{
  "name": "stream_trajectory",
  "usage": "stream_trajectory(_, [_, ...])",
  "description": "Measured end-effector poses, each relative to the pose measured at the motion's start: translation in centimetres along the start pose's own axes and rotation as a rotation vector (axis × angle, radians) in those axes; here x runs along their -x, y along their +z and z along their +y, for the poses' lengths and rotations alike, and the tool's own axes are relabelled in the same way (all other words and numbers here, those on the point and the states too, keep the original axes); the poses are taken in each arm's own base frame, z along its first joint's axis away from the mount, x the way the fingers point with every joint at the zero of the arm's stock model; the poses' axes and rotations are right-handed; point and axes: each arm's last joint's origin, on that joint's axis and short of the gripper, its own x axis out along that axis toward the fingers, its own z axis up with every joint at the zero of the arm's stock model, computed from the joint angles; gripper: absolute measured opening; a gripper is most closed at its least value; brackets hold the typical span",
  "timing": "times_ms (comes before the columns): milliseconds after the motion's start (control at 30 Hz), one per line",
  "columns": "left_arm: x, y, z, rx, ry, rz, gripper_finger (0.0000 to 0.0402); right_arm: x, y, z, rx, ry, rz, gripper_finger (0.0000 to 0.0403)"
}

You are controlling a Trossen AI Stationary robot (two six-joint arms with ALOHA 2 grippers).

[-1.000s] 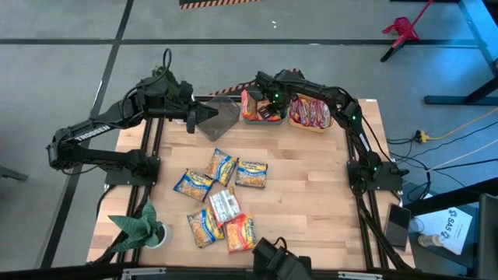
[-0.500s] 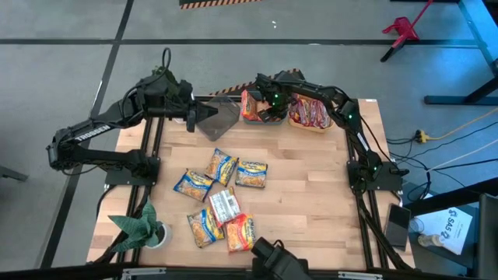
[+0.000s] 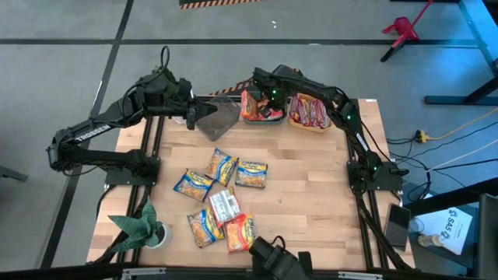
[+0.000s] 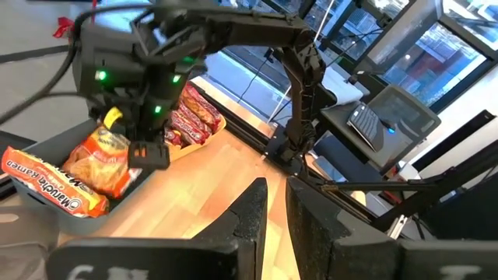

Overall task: Sort Maruchan noodles
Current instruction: Adjust the orange noodle pack in the blue bin

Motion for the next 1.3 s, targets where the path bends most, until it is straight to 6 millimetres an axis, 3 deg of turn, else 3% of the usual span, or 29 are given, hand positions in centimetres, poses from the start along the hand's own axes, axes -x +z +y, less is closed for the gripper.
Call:
stream_trajectory(167, [0.0,0.0,0.0,0.000,-0.001,0.000,0.0043,3.6,-0.3,0.3,0.080,-0.160,-0.054,0.0000])
stream_trajectory(300, [0.0,0.0,0.0,-0.003,-0.001,-0.001,0.0043,5.2,-0.7,1.0,0.139,-0.257,-0.085,0.0000])
stream_trajectory(933, [0.0,0.0,0.0,-0.025,0.000,0.000,0.0043,6.4,-1.4,5.0,0.611,-0.727,-0.140,0.0000])
stream_trajectory(1000, [0.0,0.0,0.0,-0.024,0.000,0.000,0.0043,6.4,-1.2,5.3,0.627,-0.712,-0.164,0.0000])
stream_trajectory(1133, [0.0,0.0,0.0,-0.023,0.000,0.001,0.0043,6.1,-1.4,5.7,0.609,-0.518,-0.164,0.0006])
stream_trajectory(1200, [0.0,0.0,0.0,-0.024,0.000,0.000,0.0043,5.9,-1.7,5.4,0.525,-0.372,-0.133,0.0022])
stream_trajectory(1300, [0.0,0.0,0.0,-0.023,0.000,0.000,0.0043,5.8,-2.0,5.1,0.456,-0.337,-0.095,0.0071])
